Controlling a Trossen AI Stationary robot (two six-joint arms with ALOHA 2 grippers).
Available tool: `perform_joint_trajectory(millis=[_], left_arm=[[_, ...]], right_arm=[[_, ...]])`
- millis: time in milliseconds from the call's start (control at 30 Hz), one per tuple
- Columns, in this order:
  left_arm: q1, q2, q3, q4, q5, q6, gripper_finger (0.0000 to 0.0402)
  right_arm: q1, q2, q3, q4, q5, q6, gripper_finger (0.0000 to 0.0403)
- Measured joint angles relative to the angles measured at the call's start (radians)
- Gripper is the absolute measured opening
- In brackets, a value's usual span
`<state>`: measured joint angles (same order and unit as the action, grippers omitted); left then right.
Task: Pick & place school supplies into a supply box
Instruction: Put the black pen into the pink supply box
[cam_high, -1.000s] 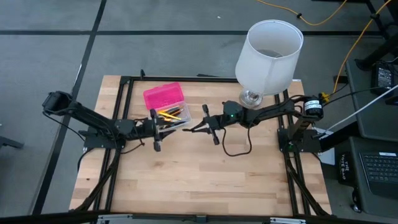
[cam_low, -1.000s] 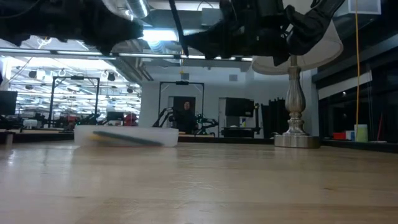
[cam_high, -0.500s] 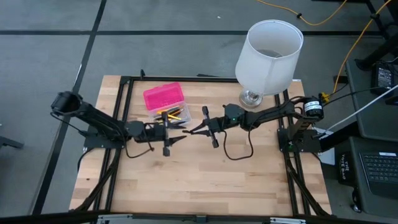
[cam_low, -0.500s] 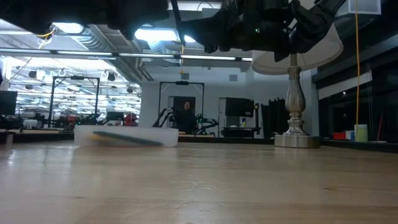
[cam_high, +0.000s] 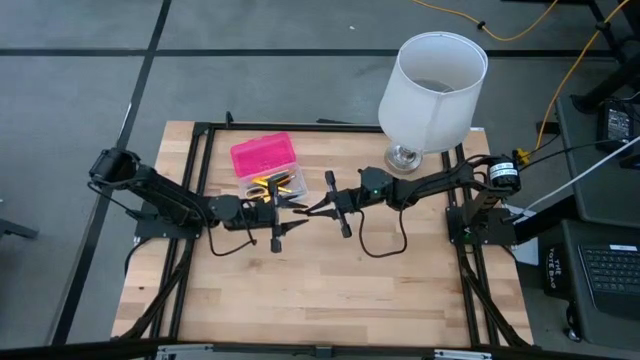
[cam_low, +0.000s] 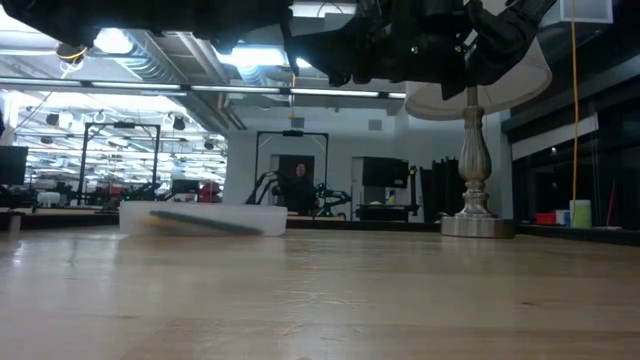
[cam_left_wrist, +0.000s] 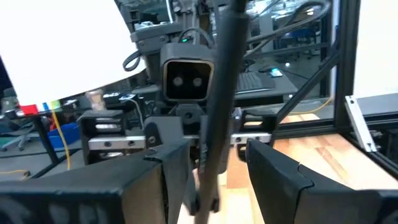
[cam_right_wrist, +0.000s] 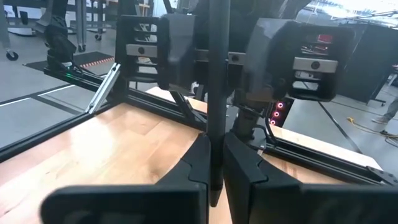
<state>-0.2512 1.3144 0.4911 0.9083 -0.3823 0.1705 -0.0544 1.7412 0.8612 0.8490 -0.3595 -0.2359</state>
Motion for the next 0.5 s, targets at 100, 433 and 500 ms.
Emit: perform_joint_trajectory(millis=[100, 433, 500], left_arm=[[0.01, 0.0, 0.0, -0.001, -0.001, 0.001, 0.0142], [0.047, 0.0, 0.0, -0.023, 0.023, -0.01, 0.0028], [0.049, 0.0, 0.0, -0.024, 0.023, -0.012, 0.0019]], right_arm=[[0.0, 0.0, 0.0, 0.0, 0.0, -0.001, 0.0025], [-0.002, 0.0, 0.0, -0.008, 0.007, -0.004, 0.0025], [-0.002, 0.0, 0.0, -0.012, 0.007, -0.004, 0.0028]])
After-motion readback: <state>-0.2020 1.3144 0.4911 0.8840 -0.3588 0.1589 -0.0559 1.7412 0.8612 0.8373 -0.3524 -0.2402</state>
